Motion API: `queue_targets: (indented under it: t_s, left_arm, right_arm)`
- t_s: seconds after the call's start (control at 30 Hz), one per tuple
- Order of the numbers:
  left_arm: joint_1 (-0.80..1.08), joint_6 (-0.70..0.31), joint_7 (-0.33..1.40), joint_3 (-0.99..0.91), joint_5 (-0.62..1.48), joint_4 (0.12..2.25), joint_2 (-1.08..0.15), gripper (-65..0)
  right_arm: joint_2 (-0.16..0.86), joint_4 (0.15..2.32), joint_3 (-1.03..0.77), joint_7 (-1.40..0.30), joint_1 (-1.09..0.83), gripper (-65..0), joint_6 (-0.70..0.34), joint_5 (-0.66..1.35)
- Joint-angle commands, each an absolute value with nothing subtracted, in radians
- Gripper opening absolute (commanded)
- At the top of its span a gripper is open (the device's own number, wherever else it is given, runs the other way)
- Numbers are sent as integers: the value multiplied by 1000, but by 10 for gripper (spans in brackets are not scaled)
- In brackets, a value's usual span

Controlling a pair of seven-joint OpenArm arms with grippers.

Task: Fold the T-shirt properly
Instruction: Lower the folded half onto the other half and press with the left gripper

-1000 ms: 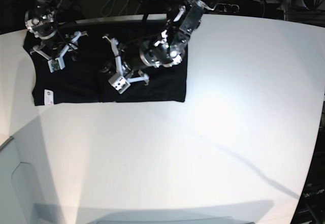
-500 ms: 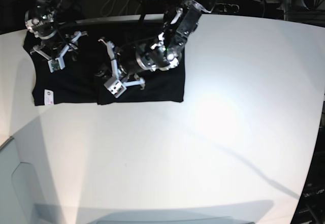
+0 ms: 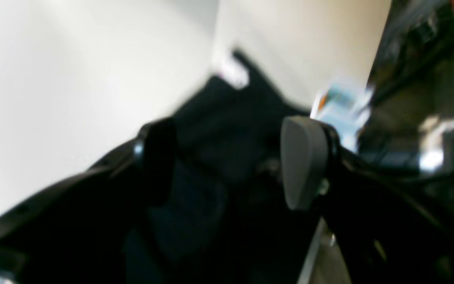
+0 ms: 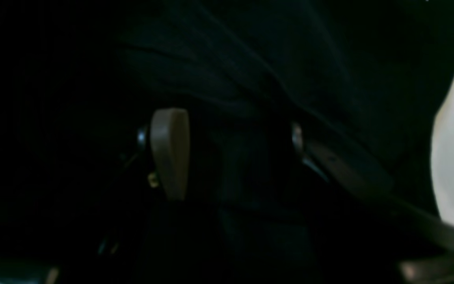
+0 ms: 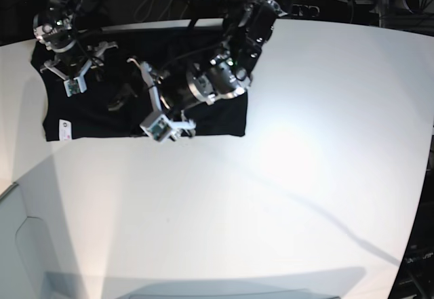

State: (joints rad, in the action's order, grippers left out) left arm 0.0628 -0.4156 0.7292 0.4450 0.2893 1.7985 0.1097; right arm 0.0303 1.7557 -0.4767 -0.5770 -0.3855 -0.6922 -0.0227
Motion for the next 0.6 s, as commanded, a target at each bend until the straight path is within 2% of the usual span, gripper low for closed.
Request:
queue_targets:
  t_s: [0.0, 0.3, 0.57]
  left_arm:
    - [70, -421, 719, 423, 298, 1821, 96, -246]
    - [211, -429, 720, 148, 300, 1933, 41, -247]
    - [223, -430, 720, 248, 300, 1799, -21, -247]
  right_arm:
    - [36, 1768, -467, -588, -387, -325, -698, -33]
    - [30, 1770, -455, -590, -360, -326, -698, -33]
    - [30, 1770, -456, -591, -334, -326, -698, -33]
